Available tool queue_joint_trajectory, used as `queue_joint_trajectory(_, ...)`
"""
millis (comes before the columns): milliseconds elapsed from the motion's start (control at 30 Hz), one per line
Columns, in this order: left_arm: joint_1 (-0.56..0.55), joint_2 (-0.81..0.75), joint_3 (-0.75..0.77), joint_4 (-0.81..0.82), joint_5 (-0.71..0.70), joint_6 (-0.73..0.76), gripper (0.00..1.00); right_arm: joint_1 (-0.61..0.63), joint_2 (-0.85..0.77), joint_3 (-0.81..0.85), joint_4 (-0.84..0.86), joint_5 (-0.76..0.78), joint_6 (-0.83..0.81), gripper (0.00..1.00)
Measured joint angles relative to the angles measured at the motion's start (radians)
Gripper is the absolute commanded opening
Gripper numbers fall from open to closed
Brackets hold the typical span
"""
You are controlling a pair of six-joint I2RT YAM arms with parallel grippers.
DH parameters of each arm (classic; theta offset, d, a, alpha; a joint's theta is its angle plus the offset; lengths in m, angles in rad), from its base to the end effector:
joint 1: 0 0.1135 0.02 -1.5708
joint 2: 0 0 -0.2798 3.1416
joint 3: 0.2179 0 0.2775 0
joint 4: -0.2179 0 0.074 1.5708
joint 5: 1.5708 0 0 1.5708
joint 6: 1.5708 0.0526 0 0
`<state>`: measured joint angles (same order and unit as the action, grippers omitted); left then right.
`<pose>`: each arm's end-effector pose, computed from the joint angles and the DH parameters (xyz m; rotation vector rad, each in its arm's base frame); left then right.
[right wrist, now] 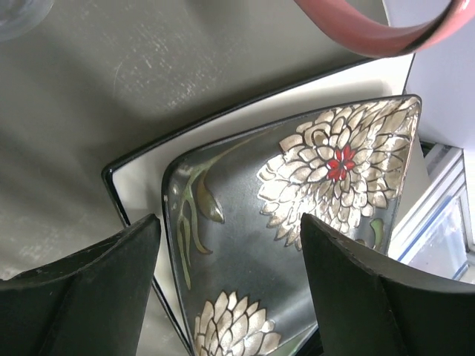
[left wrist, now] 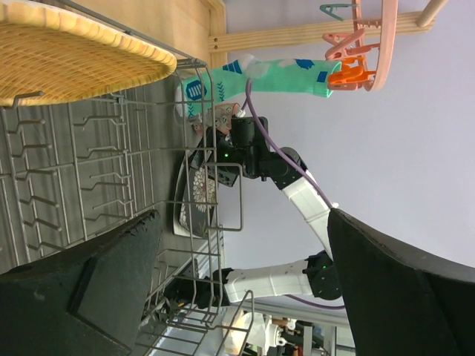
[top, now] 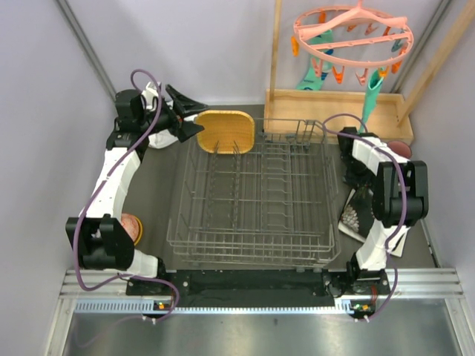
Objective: Load the mixed dishes into the dish rack
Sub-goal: Grab a plate with the right arm
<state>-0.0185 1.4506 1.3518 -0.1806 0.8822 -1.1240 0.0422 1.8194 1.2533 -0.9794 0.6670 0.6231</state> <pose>0.3644 -0.0474 0.3946 -0.4319 2.0165 -1.5632 0.3537 -0.0176 0.1747 0.8031 2.6445 -0.8936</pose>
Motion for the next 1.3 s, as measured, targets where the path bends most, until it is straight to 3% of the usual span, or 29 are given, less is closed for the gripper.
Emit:
queue_joint_trajectory(1133, 0.004, 0.0, 0.0, -0.001, 0.003, 0.0, 0.96, 0.022, 0.16, 0.11, -0.095, 0.189, 0.024, 0.7)
queue_joint_trajectory(1300, 0.004, 0.0, 0.0, -0.002, 0.003, 0.0, 0.96, 0.022, 0.172, 0.11, -0.105, 0.204, 0.024, 0.63)
